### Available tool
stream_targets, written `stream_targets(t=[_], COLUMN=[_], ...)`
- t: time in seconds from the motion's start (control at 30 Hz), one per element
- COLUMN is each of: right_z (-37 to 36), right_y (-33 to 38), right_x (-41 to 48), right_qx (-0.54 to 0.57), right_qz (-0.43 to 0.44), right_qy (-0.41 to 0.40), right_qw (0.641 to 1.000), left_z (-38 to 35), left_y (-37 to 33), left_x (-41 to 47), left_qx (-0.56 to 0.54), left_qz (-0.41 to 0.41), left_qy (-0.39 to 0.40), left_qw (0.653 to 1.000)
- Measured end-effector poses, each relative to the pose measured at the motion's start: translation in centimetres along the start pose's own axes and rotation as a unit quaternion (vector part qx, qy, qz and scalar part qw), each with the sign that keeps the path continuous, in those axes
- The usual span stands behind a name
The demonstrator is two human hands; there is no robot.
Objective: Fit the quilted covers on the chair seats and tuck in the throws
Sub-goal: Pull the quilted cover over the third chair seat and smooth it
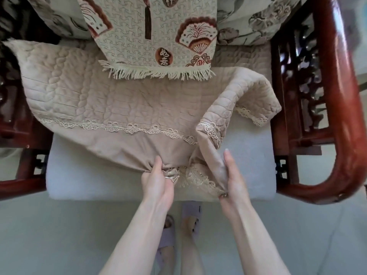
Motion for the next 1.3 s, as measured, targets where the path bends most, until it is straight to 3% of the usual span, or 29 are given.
stream_targets(t=[0.23,0.33,0.47,0.63,0.7,0.77,0.83,0.9,0.97,1.1,1.3], right_z=[2.3,4.2,7.7,11.6,12.8,12.7,10.5,8.1,6.5,5.5,8.6], right_y=[-1.7,-2.2,-2.1,-1.7,-1.1,-1.3,-2.7,-4.2,-5.8,-8.2,-7.3], right_x=[-2.3,-3.3,-4.3,-5.1,-5.5,-5.4,-5.1,-5.4,-5.2,-4.4,-3.8], right_qx=[0.113,0.134,0.081,-0.016,-0.006,0.102,0.212,0.262,0.282,0.237,0.199], right_qz=[0.045,0.062,0.108,0.153,0.165,0.136,0.06,-0.009,-0.036,-0.081,-0.029], right_qy=[-0.118,-0.179,-0.259,-0.325,-0.356,-0.312,-0.171,-0.067,-0.023,-0.083,-0.199], right_qw=[0.986,0.973,0.956,0.933,0.92,0.935,0.96,0.963,0.958,0.964,0.959], left_z=[0.0,0.9,1.7,2.7,2.6,2.4,1.9,1.5,1.4,2.7,3.5], left_y=[2.1,3.4,4.9,5.2,5.4,6.2,7.5,8.8,9.7,10.5,10.2], left_x=[-1.5,-1.3,-1.5,-1.4,-1.4,-1.5,-1.7,-2.1,-1.9,-1.4,-1.6], left_qx=[0.145,0.163,0.115,0.086,0.076,0.077,0.079,0.071,0.091,0.131,0.074], left_qz=[0.064,0.07,0.071,0.029,0.018,0.02,0.047,0.083,0.111,0.12,0.072], left_qy=[0.059,0.035,0.052,-0.015,-0.02,-0.006,0.028,0.061,0.09,0.064,-0.006], left_qw=[0.986,0.984,0.989,0.996,0.997,0.997,0.995,0.992,0.986,0.982,0.995])
Point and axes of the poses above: each hand's wrist, its own x-axis towards the middle knuckle, its own z-axis out of the back of the hand, y = z × x, the point moved 7 cm from there along x, towards the middle knuckle, and after that the axes turned 14 degrees about z, right-handed, at the moved point
